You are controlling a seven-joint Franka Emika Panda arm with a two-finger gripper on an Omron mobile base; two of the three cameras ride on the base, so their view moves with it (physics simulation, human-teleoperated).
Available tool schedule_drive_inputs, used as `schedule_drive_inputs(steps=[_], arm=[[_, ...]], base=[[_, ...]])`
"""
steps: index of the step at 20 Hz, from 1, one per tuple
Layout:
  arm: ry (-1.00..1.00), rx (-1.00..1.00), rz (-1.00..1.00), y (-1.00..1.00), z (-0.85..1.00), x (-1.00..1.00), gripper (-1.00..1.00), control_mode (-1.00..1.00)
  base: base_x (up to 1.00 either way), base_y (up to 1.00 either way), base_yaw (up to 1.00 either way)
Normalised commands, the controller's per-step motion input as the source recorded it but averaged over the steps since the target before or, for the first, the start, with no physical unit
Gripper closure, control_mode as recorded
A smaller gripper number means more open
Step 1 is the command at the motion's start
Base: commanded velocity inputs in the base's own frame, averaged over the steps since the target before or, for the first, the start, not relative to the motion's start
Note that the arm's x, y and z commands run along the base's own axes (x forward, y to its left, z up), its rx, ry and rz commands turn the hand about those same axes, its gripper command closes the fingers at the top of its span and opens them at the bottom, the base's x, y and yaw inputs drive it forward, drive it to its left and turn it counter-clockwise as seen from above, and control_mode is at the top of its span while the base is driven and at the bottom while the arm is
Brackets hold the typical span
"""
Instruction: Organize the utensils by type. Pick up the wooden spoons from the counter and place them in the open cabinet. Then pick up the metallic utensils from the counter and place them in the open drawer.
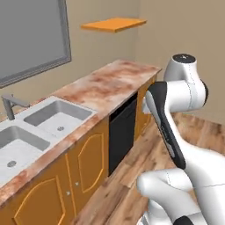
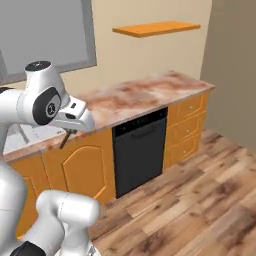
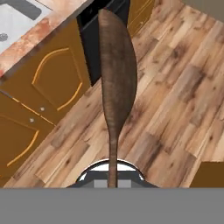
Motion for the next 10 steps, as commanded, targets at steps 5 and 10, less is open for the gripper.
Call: schedule_drive_inputs(steps=[5, 10], arm=[[0.0, 0.0, 0.0, 0.0, 0.0, 0.0, 1.0, 1.0], [0.0, 0.0, 0.0, 0.0, 0.0, 0.0, 1.0, 1.0]], base=[[0.0, 0.0, 1.0], [-0.13, 0.0, 1.0]])
